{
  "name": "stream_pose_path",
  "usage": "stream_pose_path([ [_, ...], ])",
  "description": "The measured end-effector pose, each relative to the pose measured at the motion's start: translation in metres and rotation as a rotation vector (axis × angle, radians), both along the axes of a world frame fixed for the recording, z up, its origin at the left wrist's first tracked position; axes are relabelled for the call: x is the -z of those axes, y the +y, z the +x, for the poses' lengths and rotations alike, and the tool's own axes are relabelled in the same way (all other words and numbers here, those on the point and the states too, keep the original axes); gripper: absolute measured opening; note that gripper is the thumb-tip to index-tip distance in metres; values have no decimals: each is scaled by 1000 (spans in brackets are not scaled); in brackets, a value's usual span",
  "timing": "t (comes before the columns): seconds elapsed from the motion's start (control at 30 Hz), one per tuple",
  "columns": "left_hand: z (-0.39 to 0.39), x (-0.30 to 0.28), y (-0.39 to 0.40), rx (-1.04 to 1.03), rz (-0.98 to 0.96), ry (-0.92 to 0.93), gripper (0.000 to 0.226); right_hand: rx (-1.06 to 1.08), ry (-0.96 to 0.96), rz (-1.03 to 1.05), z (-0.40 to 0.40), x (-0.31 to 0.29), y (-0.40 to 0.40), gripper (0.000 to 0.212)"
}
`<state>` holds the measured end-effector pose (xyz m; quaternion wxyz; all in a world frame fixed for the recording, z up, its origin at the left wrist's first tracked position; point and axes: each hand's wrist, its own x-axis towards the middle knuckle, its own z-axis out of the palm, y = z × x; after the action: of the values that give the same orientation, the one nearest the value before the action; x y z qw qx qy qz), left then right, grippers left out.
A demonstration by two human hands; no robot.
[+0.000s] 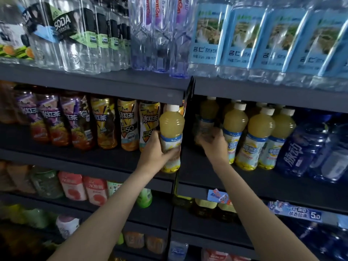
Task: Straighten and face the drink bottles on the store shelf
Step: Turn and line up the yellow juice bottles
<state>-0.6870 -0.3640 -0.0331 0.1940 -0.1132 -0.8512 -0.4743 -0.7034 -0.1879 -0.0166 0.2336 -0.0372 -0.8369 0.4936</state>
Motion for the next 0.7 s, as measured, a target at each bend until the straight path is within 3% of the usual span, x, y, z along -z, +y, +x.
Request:
stream_pose_path([
  [0.17,2,2,-2,3,-22,31,48,113,-72,137,-39,9,2,72],
  [0.33,1,1,-2,15,4,-9,49,166,-164,66,-74,10,-4,71],
  [0.47,3,0,-3,5,-2,-19,49,232,-114,90,-80,17,-14,71],
  [0.7,4,-1,-6,-13,-47,-43,65,47,-31,139,-26,24,-17,80],
])
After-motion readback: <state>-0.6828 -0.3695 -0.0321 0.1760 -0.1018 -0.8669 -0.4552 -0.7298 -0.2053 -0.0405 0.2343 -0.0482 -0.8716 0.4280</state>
